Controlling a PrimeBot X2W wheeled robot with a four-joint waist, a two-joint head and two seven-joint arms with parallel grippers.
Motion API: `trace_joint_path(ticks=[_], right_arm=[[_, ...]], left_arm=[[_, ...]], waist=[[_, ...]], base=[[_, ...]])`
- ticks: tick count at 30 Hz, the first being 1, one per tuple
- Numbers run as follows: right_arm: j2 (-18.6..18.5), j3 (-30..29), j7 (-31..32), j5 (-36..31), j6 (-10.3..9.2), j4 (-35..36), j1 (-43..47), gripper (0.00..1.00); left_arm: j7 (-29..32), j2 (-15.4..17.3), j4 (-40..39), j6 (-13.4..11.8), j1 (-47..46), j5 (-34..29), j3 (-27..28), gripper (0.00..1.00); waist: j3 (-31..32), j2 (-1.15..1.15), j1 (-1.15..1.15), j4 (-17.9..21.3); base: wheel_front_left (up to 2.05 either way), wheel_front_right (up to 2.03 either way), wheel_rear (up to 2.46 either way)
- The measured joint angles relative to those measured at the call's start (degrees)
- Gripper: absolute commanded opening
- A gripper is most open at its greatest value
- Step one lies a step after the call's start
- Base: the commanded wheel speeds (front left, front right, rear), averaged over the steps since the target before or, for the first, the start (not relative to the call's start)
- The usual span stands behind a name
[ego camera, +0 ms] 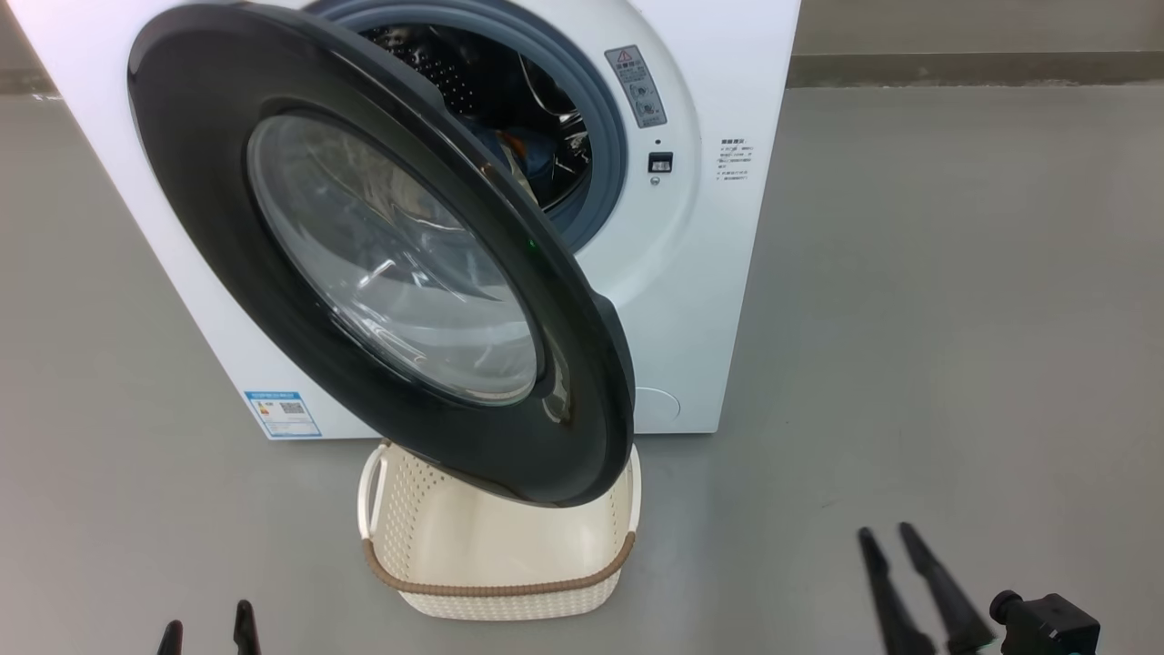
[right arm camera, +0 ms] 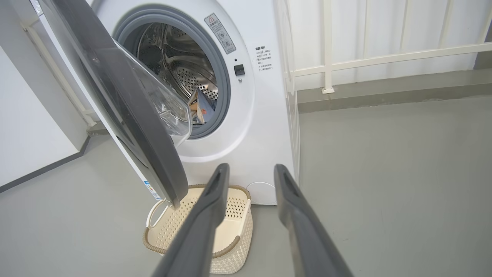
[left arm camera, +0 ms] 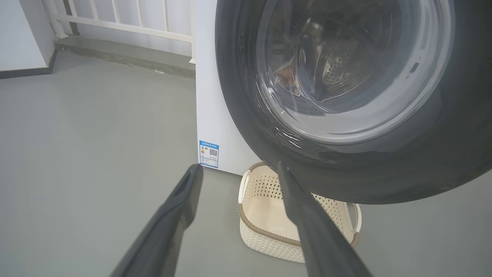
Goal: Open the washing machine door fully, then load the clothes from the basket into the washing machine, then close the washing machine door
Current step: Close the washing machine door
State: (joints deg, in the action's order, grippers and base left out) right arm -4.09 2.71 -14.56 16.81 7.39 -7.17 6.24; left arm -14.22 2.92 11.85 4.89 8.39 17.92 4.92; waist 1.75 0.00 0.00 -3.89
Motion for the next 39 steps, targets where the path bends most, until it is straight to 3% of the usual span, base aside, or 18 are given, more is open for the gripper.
trace_joint_path(ticks=[18, 27, 33, 39], right_arm=[[0.2, -0.6, 0.0, 0.0, 0.0, 0.5, -0.5, 0.0], [0.1, -1.0, 0.0, 0.5, 0.0, 8.2, -7.6, 0.0], [0.0, 3.0, -0.2, 0.8, 0.0, 13.5, -15.1, 0.0], [0.0, 10.9, -0.2, 1.5, 0.0, 16.0, -21.1, 0.0]], left_arm=[[0.0, -0.3, 0.2, 0.9, 0.0, -0.5, 0.9, 1.0], [0.0, -0.4, 0.3, 0.9, 0.0, -0.5, 0.9, 1.0], [0.0, -0.4, 0.8, 0.9, -0.2, -0.5, 0.5, 1.0], [0.0, -0.5, 0.9, 0.9, -0.5, -0.5, -0.2, 1.0]], waist=[[-0.1, 0.0, 0.0, 0.4], [-0.5, 0.0, 0.0, 0.6], [-0.6, 0.0, 0.0, 0.2], [-0.6, 0.0, 0.0, -1.1]], base=[[0.0, 0.0, 0.0], [0.0, 0.0, 0.0], [0.0, 0.0, 0.0], [0.0, 0.0, 0.0]])
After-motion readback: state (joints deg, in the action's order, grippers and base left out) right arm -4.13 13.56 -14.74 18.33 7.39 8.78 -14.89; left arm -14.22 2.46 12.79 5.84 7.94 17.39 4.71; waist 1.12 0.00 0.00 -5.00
